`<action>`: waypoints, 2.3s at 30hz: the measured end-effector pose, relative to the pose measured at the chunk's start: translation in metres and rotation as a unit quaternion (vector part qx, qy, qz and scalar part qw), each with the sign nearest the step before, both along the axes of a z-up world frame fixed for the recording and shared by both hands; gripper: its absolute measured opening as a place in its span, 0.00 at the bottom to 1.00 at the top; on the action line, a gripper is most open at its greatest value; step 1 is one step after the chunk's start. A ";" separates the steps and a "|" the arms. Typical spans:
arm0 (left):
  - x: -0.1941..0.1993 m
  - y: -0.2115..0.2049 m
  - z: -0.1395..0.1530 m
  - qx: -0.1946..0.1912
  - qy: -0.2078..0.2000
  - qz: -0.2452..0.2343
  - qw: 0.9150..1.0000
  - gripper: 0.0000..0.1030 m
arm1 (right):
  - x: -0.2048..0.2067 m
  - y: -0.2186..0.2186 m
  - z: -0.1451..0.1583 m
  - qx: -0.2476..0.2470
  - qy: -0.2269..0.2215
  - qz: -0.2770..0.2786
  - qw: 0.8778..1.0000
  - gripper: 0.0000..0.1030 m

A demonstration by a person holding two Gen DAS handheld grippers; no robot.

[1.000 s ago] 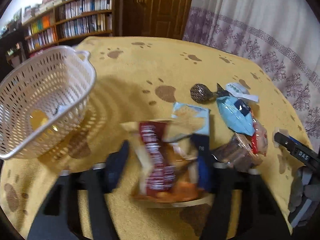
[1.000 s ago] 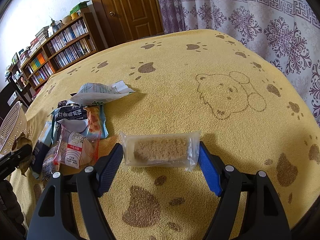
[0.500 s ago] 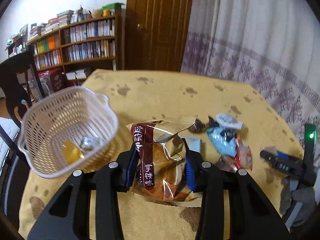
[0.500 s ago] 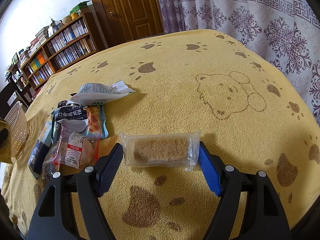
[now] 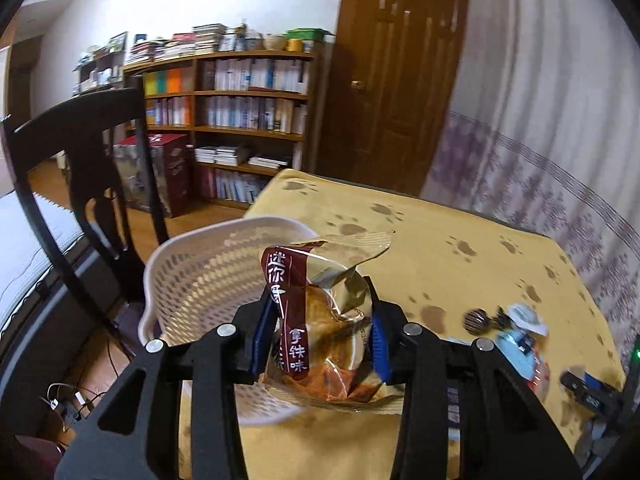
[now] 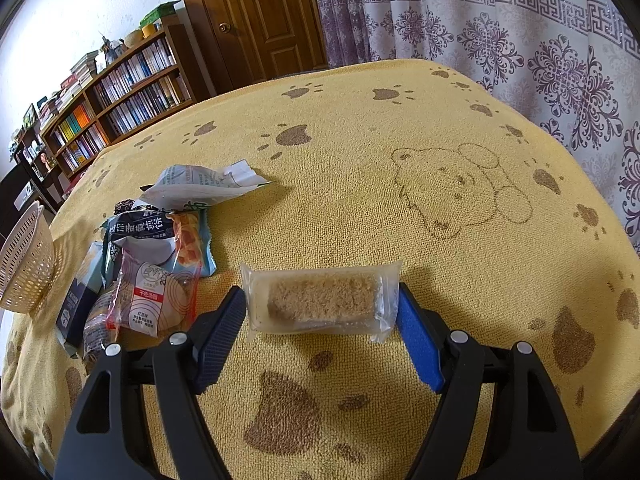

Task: Organize snacks
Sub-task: 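Carry the chip bag into the white basket and open the left tool, then lift the clear bar packet with the right tool, drop it into the basket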

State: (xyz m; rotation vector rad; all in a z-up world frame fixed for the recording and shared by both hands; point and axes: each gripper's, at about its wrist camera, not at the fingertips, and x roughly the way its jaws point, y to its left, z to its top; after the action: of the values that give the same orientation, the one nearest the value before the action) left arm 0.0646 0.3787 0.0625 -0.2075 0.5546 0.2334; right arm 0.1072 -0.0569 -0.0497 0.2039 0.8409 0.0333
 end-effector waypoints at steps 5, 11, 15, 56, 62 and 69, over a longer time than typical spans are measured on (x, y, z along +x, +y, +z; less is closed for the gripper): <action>0.001 0.019 -0.005 -0.013 -0.009 0.037 0.999 0.75 | 0.000 0.000 0.000 0.000 0.000 0.000 1.000 0.72; -0.005 0.015 0.004 0.008 -0.031 0.044 0.998 0.87 | -0.001 0.000 0.000 0.000 0.000 0.000 1.000 0.72; -0.006 0.006 0.005 0.023 -0.032 0.038 0.998 0.88 | 0.000 0.000 0.000 0.000 0.000 0.000 1.000 0.72; -0.045 0.011 0.037 0.020 -0.078 0.049 0.996 0.89 | -0.013 0.108 0.082 0.038 -0.096 0.138 0.985 0.72; -0.058 0.028 0.048 0.009 -0.094 0.069 0.993 0.90 | -0.006 0.190 0.101 0.029 -0.104 0.215 0.971 0.72; -0.070 0.045 0.056 -0.004 -0.111 0.087 0.990 0.93 | 0.003 0.276 0.113 0.008 -0.105 0.273 0.956 0.72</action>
State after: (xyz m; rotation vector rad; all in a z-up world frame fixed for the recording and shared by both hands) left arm -0.0058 0.4236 0.1187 -0.2865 0.3171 0.3718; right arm 0.1098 0.2194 0.0632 -0.0241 0.6627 0.5725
